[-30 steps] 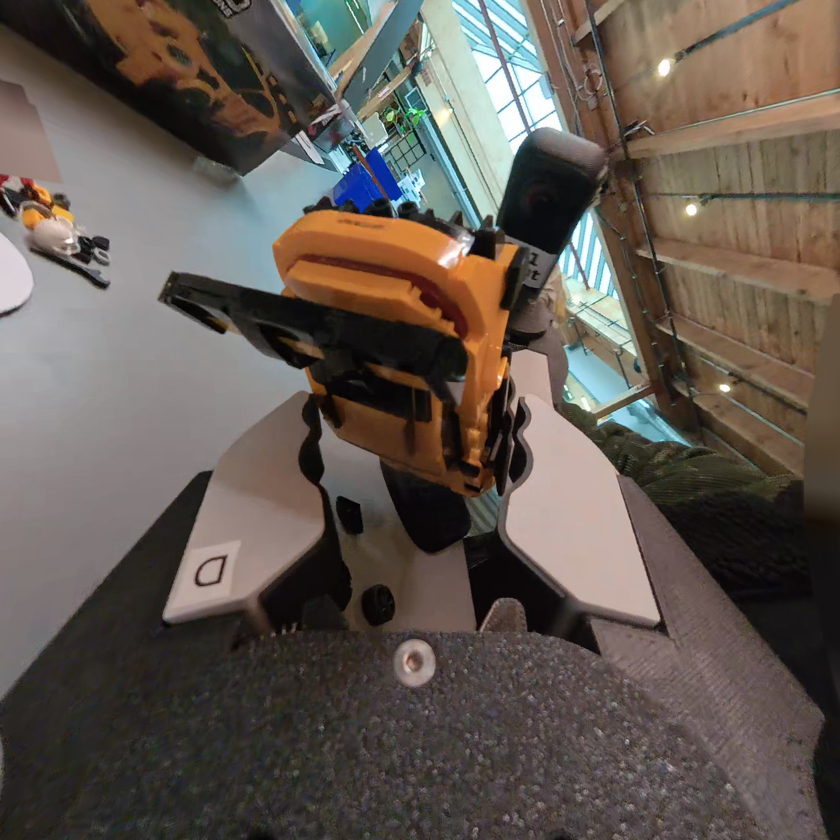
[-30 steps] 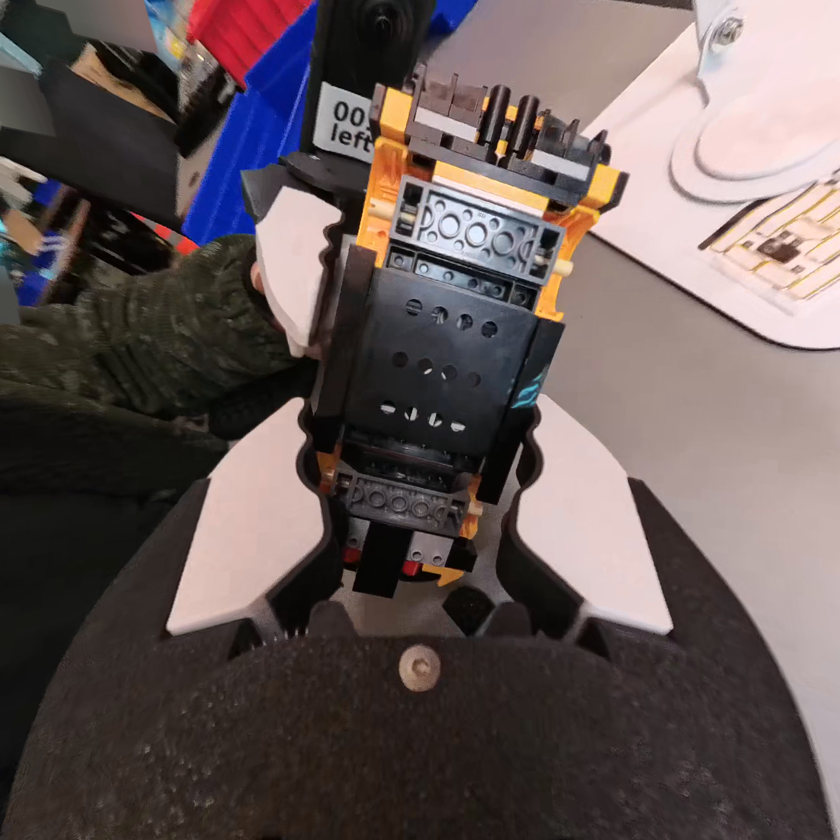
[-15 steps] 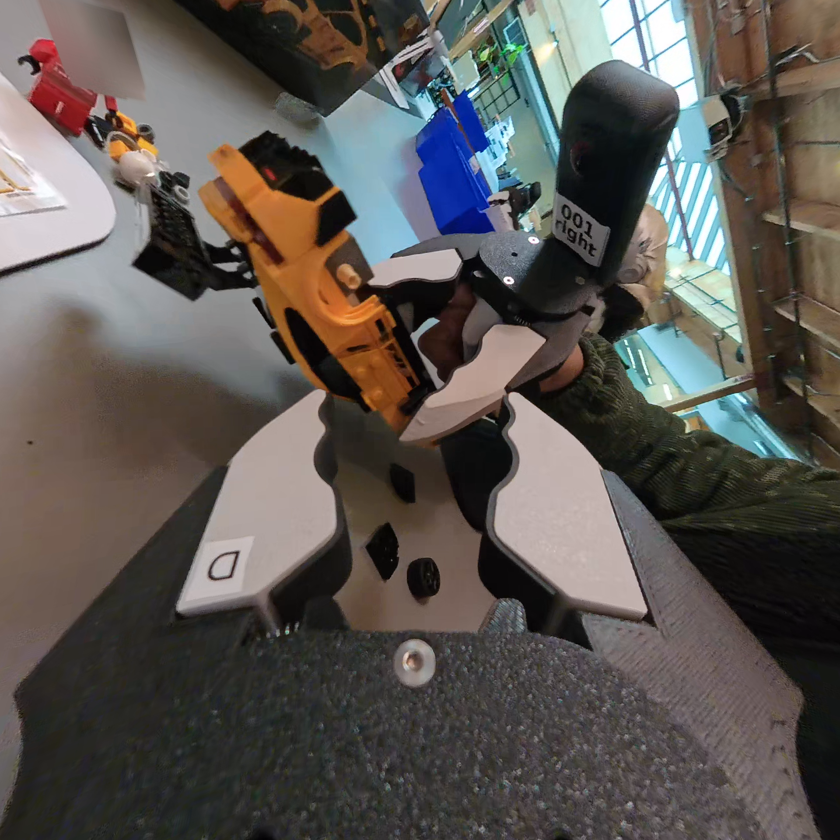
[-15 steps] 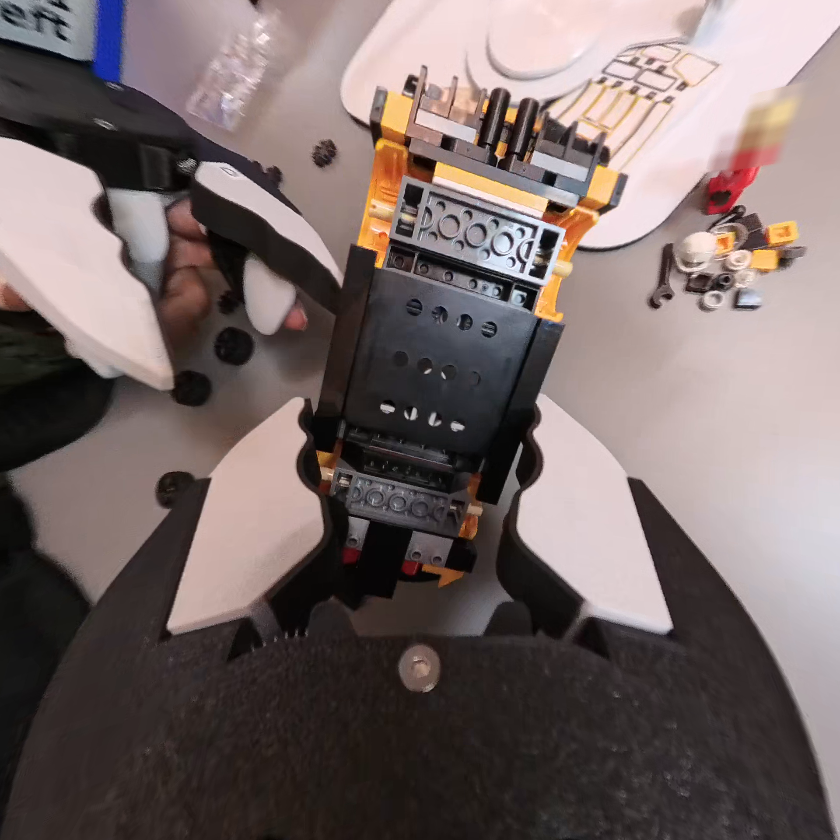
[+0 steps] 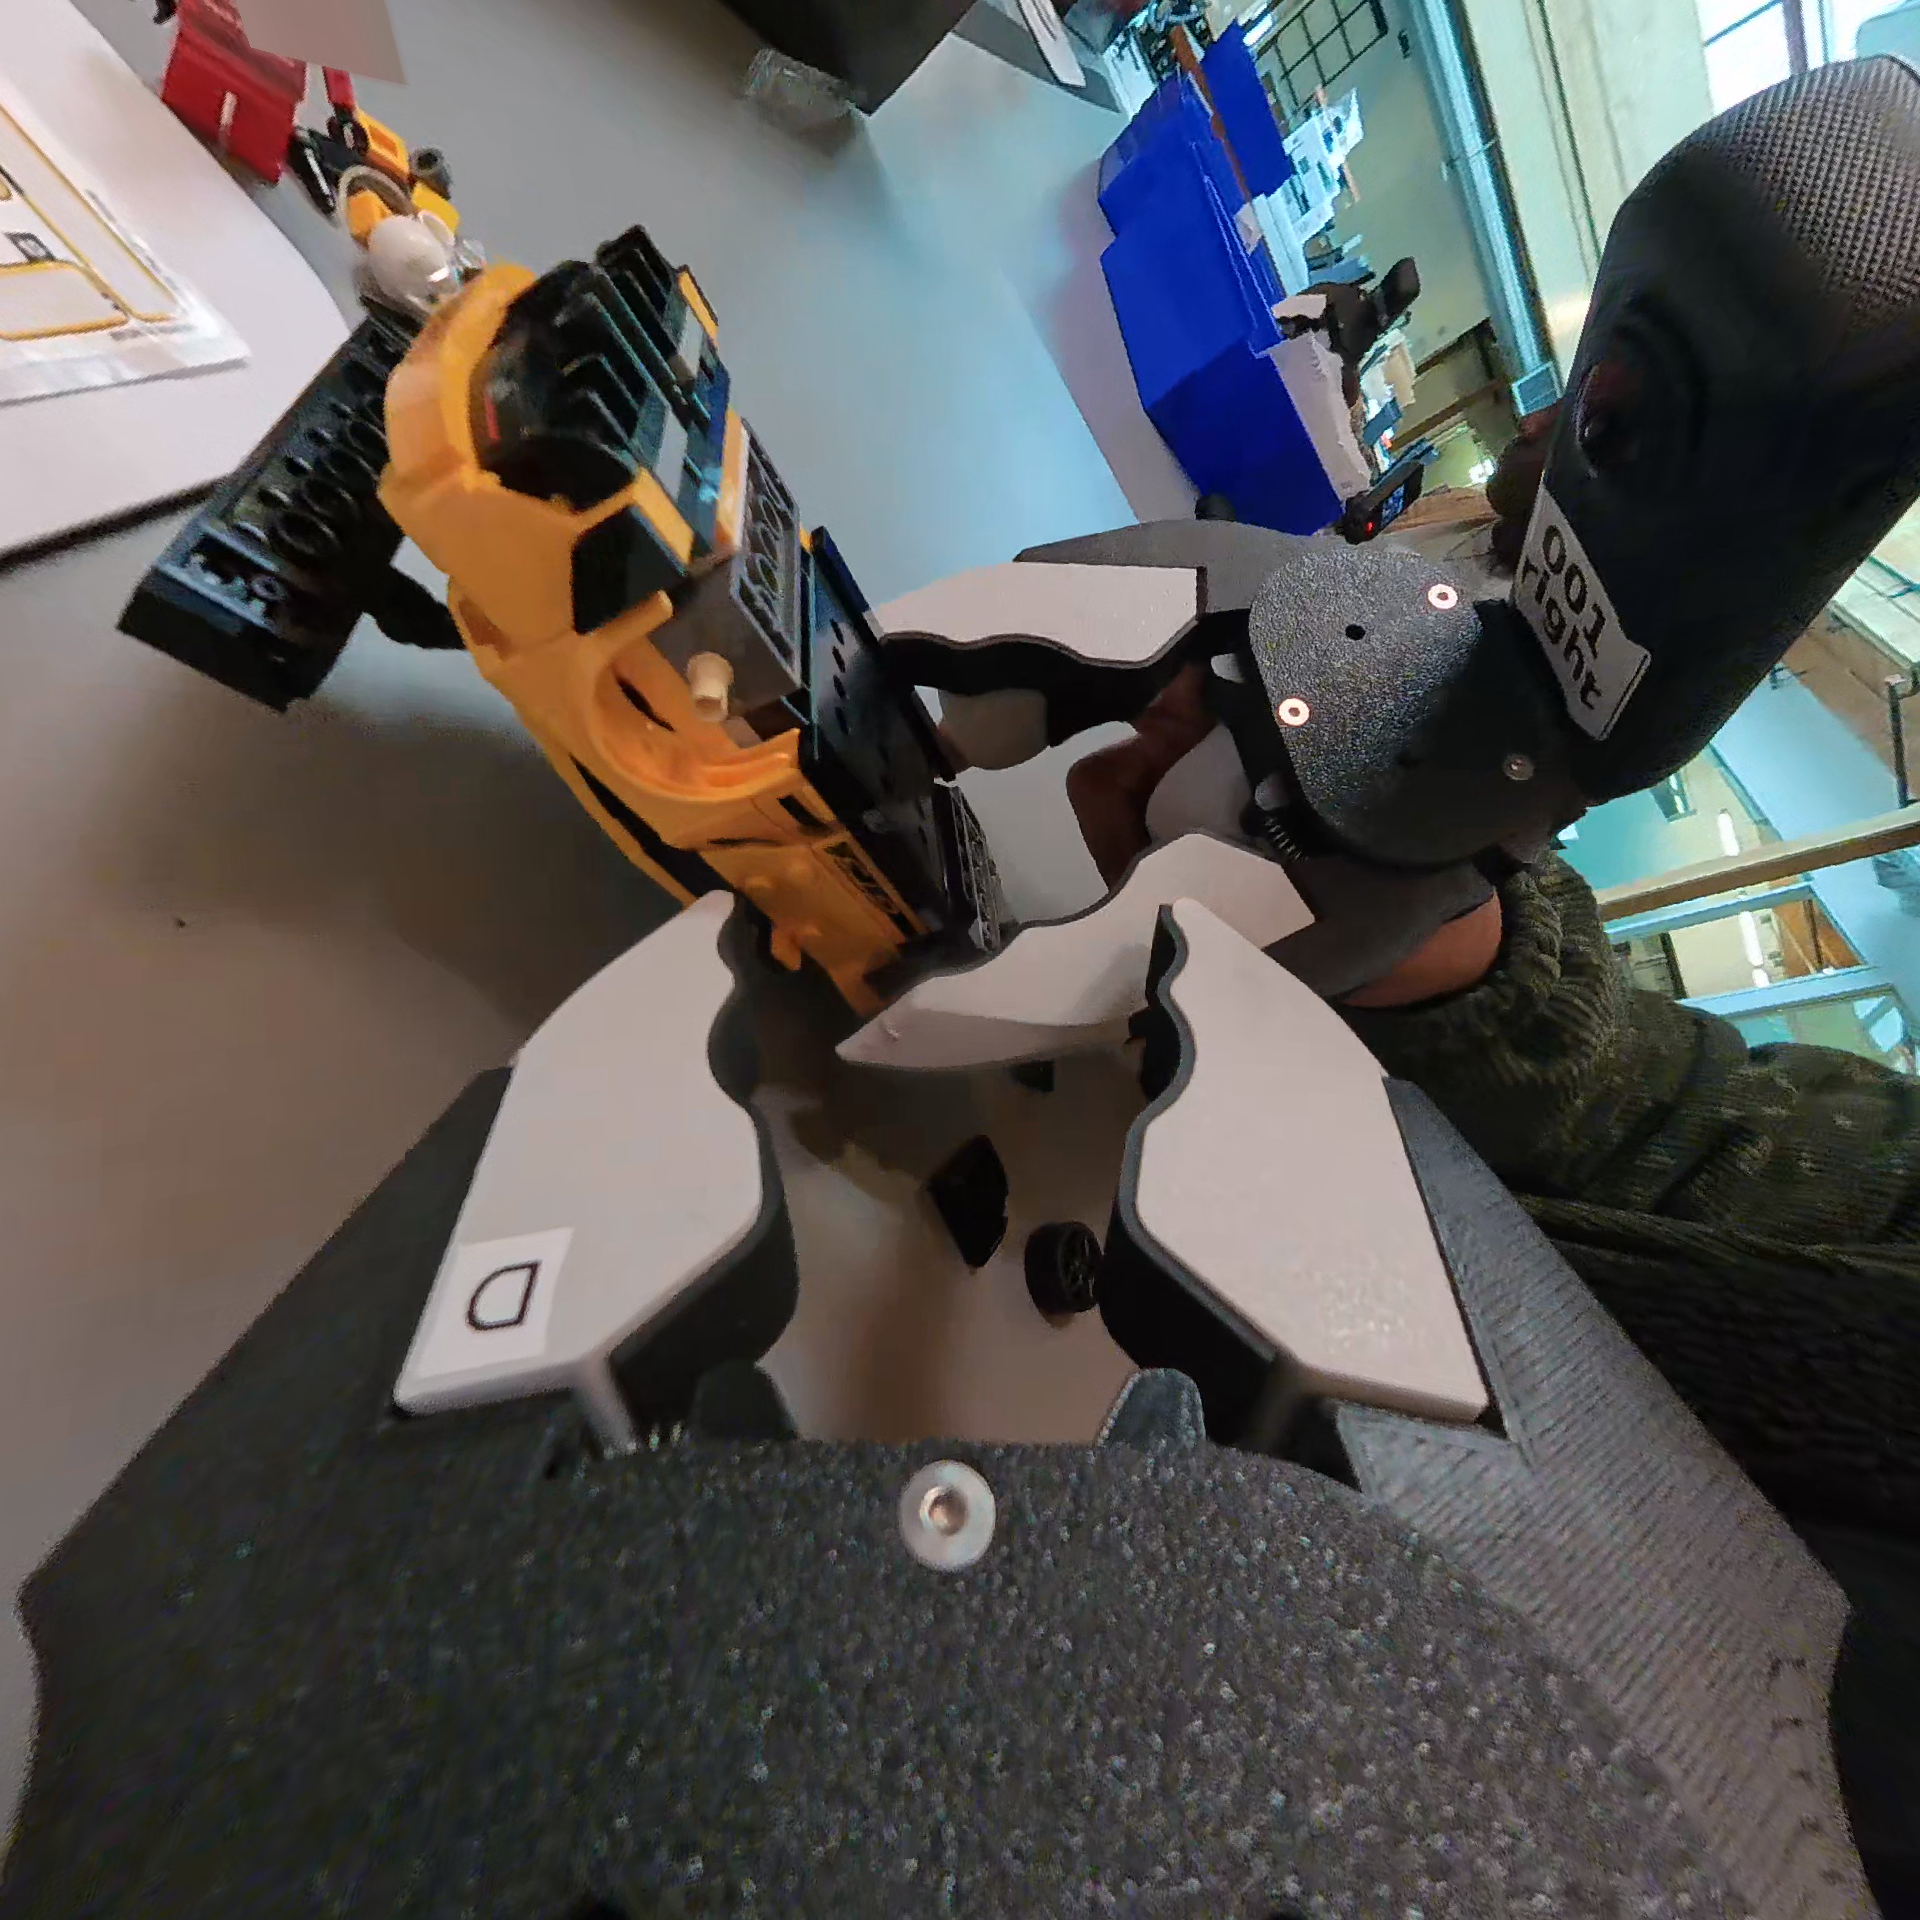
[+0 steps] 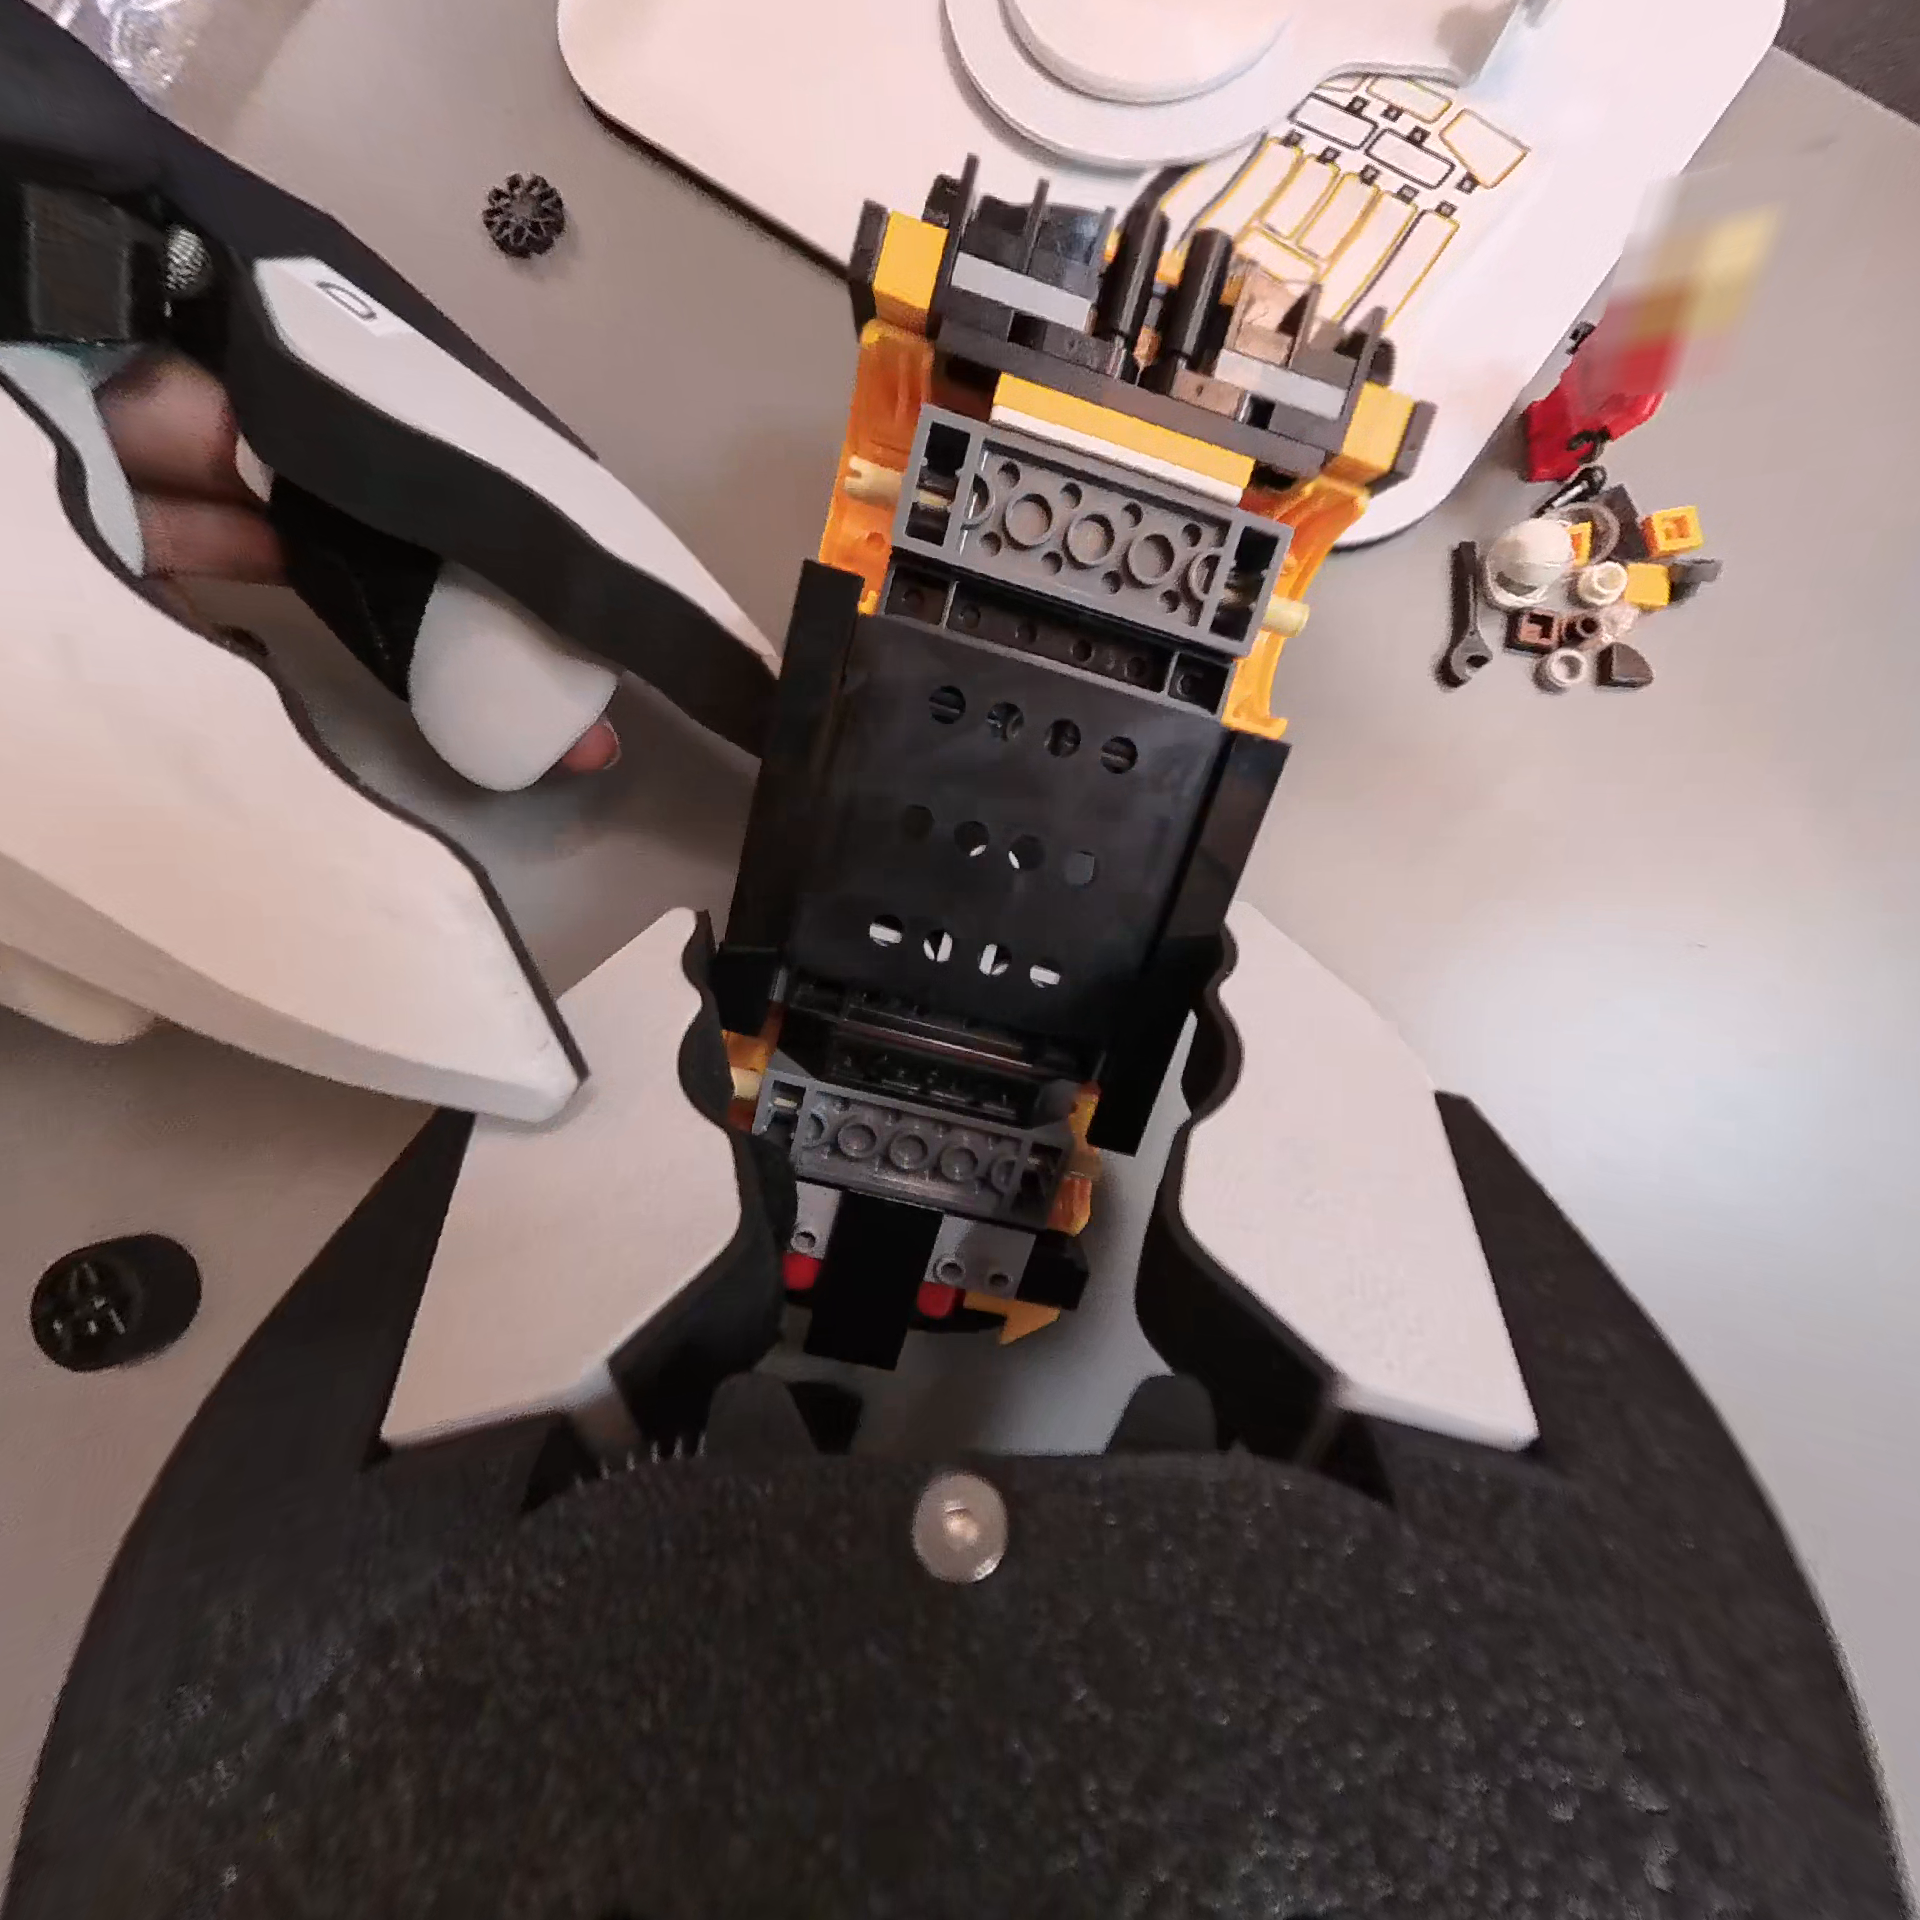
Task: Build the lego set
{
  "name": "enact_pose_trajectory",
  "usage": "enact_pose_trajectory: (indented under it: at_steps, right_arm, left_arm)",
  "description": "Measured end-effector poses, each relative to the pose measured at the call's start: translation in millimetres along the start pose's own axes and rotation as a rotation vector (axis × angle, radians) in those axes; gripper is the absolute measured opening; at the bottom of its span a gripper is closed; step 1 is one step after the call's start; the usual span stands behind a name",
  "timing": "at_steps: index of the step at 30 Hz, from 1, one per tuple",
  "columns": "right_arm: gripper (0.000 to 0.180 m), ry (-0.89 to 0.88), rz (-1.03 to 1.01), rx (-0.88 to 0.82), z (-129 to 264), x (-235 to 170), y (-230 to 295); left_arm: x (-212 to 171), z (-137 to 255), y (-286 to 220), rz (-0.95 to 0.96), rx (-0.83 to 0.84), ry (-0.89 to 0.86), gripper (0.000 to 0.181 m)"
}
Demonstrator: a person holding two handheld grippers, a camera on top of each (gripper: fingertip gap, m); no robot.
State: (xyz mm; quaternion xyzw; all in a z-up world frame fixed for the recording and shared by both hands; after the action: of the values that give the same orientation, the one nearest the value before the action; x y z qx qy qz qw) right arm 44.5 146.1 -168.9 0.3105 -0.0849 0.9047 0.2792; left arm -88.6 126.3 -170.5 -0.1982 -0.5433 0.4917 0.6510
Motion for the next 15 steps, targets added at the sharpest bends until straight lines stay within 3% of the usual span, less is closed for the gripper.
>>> enact_pose_trajectory:
  at_steps: [15]
  right_arm:
    - [0.087, -0.01, -0.05, -0.122, -3.8, -7.1, 20.1]
  left_arm:
    - [-1.2, 2.3, 3.1, -0.037, 0.061, 0.012, 0.067]
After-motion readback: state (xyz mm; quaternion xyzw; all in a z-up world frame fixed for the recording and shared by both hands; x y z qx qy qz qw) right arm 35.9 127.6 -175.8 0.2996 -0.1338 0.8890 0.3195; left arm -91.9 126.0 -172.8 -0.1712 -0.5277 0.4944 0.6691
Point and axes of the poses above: each gripper's, where its closed fingertips meet, z back along the fingers, x out of its top, y = z × x across the jaws, the point moved 9 cm from there along z, back along the fingers, and after that the axes turned 3 degrees about z, right-handed, at the moved point
